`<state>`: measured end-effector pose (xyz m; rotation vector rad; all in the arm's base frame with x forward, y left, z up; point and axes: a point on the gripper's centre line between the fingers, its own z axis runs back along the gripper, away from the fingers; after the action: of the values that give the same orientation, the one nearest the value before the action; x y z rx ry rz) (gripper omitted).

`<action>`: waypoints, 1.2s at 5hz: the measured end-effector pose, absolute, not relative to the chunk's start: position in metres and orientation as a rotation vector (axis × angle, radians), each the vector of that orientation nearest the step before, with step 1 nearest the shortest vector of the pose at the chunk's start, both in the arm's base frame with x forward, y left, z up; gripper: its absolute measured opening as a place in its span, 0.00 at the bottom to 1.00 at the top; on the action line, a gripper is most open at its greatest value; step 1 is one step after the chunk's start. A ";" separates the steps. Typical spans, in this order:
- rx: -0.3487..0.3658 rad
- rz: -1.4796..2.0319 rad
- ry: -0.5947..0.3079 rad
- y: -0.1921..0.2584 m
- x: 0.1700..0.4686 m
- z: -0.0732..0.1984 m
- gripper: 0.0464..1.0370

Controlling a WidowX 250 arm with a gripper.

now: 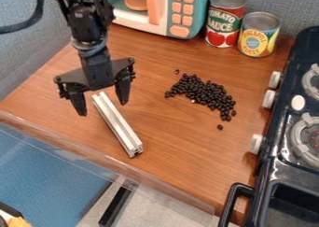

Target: Sweep into pile

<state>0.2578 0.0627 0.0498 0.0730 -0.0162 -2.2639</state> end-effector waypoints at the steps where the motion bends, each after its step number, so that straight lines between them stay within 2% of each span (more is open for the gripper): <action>1: 0.060 -2.240 0.014 0.065 0.258 0.038 0.96; 2: 0.044 -2.218 0.033 0.066 0.258 0.028 0.96; 5: 0.056 -2.194 0.060 0.064 0.260 0.019 0.94; 6: 0.070 -2.181 0.062 0.063 0.261 0.019 0.81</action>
<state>0.2607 0.0631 0.0187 0.0697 0.0622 -2.1809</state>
